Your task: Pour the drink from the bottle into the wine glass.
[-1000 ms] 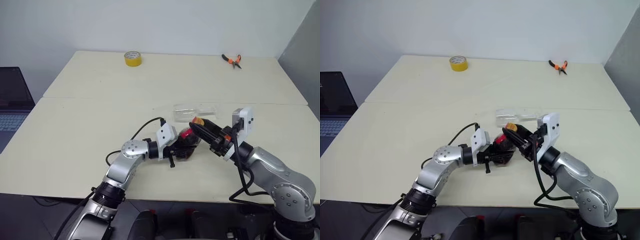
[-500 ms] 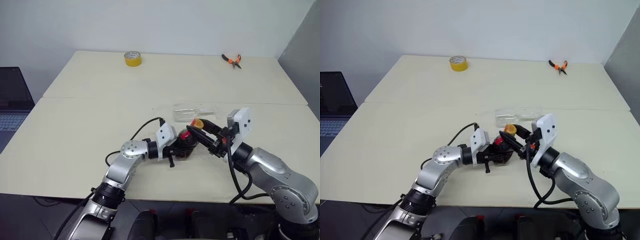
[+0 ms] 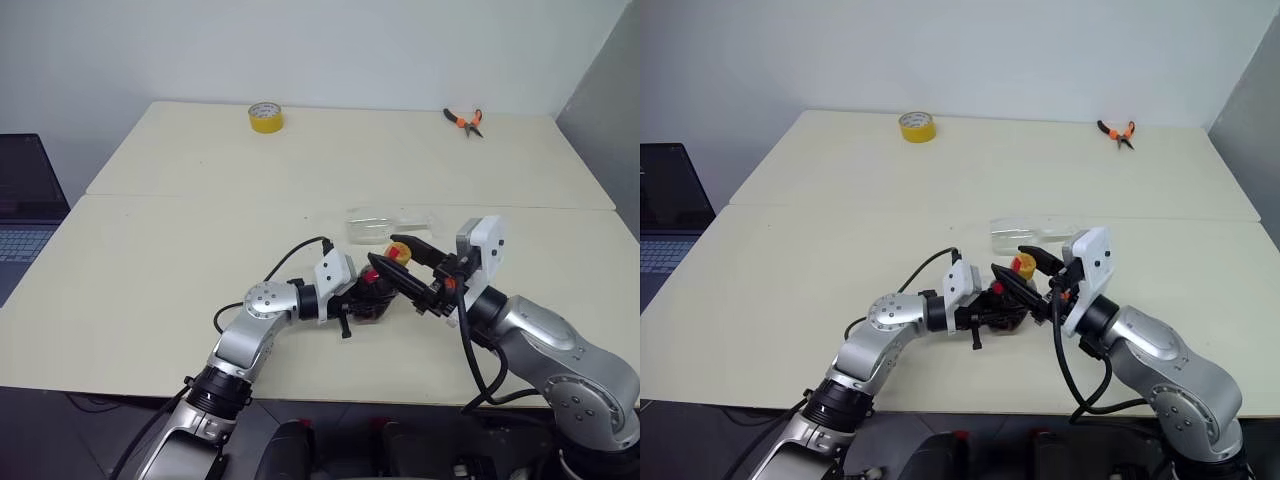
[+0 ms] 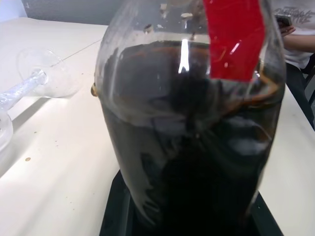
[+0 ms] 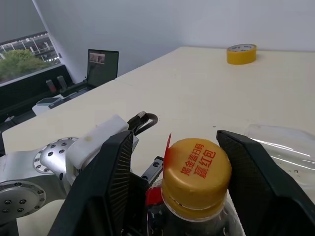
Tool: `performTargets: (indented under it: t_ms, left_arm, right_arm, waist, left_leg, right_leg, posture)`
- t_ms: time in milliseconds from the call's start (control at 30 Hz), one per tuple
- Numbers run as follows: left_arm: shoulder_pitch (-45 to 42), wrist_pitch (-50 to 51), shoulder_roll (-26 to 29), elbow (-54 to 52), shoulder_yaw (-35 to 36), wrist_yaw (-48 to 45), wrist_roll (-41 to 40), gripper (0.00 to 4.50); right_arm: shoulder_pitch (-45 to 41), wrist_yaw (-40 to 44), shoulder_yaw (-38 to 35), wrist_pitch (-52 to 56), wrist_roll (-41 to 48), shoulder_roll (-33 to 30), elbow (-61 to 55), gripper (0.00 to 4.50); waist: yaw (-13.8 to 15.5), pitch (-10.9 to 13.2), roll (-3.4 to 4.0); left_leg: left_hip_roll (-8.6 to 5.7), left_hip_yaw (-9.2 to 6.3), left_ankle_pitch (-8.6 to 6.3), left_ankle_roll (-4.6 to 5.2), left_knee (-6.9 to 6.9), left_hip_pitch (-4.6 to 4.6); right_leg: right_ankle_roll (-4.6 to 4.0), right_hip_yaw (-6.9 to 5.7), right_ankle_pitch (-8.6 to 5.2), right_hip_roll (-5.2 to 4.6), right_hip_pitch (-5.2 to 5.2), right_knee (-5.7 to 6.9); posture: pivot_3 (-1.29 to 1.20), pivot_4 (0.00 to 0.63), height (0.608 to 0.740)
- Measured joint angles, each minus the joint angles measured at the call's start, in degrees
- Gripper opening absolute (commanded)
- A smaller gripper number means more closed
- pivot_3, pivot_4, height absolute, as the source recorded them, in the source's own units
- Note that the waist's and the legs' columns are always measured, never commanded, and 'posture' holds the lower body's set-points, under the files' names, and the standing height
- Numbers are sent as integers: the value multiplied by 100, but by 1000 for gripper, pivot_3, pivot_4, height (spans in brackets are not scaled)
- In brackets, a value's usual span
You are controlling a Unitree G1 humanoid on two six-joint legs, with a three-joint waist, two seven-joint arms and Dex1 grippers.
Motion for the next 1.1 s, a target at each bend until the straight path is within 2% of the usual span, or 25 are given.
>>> performTargets:
  t_ms: [733,1033,1100]
  left_arm:
    - [2,1,-32,107,-59,4,22,686]
    - [-3,0,-31,117,-60,9,22,683]
    - [-3,-1,-30,119,-66,-5,23,683]
  right_arm:
    - [525,6,-306,-71,-118,-493,-143,2875]
    - [942,121,-881,-107,202,-559,-232,2875]
    - [1199,216,-1148,-107,360,-758,-260,2875]
  waist:
    - [4,0,0]
    - [8,0,0]
    - [15,0,0]
  left_leg:
    - [-1,0,0,0,0,0]
    - [-1,-1,0,0,-1,-1]
    - [-3,0,0,0,1,-3]
  right_leg:
    - [0,0,0,0,1,0]
    - [0,-1,0,0,2,-1]
    - [1,-1,0,-1,2,-3]
  posture:
    - [0,150,740]
    - [0,150,740]
    - [0,150,740]
